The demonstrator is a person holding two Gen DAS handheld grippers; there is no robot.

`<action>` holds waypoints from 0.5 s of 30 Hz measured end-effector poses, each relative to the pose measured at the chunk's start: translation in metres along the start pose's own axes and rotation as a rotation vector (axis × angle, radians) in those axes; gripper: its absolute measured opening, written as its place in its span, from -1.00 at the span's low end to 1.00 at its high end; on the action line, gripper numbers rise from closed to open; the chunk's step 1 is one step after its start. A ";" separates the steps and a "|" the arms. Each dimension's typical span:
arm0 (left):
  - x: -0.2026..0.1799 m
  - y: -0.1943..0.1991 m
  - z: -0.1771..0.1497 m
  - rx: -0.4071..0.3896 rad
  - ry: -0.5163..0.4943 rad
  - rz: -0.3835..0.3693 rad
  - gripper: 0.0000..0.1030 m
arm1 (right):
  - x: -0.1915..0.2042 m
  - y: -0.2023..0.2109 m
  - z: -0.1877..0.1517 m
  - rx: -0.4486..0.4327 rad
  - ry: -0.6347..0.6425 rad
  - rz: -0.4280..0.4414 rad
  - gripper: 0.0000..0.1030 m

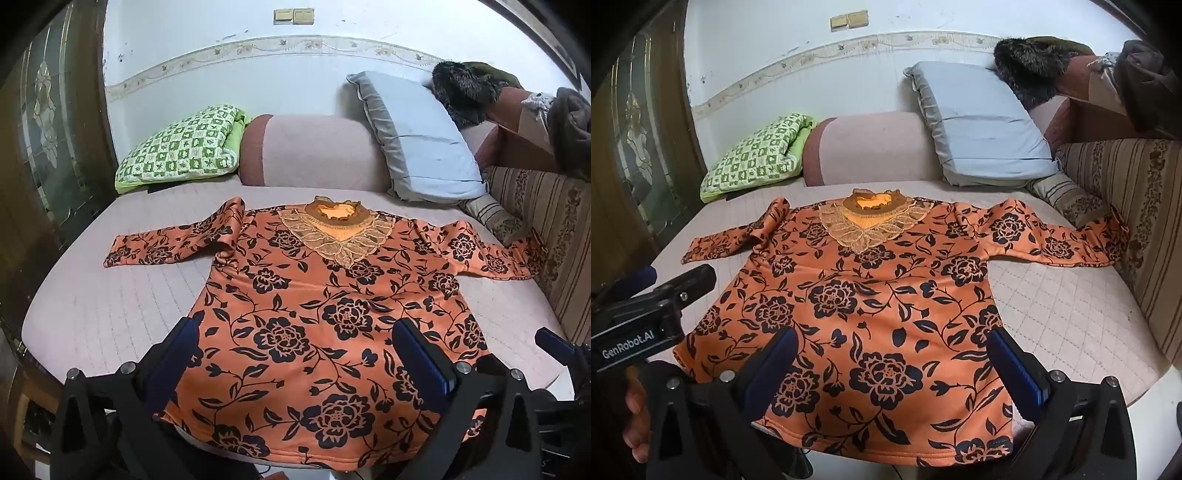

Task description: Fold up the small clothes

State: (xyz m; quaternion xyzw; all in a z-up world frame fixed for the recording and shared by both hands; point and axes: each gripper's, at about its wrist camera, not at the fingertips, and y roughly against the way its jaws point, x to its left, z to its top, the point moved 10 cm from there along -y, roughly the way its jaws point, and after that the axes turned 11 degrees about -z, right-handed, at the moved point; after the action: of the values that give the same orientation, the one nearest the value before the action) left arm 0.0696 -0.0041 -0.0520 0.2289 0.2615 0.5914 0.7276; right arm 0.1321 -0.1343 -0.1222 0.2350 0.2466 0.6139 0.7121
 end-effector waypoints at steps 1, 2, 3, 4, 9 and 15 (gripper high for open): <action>0.000 0.002 0.000 0.001 0.004 -0.001 1.00 | 0.000 0.000 -0.001 0.000 -0.001 0.001 1.00; -0.001 0.003 0.001 0.003 0.005 0.001 1.00 | -0.001 -0.001 -0.003 0.001 -0.001 0.002 1.00; 0.000 0.002 0.000 0.010 0.010 0.000 1.00 | -0.002 0.001 -0.003 -0.022 -0.009 0.006 1.00; 0.000 0.003 -0.002 0.014 0.011 -0.001 1.00 | -0.003 0.001 -0.004 -0.022 -0.012 0.008 1.00; 0.001 0.011 0.001 0.002 0.015 -0.001 1.00 | 0.007 0.010 0.014 -0.018 0.000 0.012 1.00; -0.001 0.020 0.007 -0.007 0.015 0.003 1.00 | 0.010 0.018 0.014 -0.055 -0.001 0.035 1.00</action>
State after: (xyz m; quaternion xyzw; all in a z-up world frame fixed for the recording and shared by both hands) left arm 0.0593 -0.0009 -0.0340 0.2221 0.2647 0.5951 0.7256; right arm 0.1285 -0.1226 -0.1006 0.2199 0.2252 0.6328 0.7074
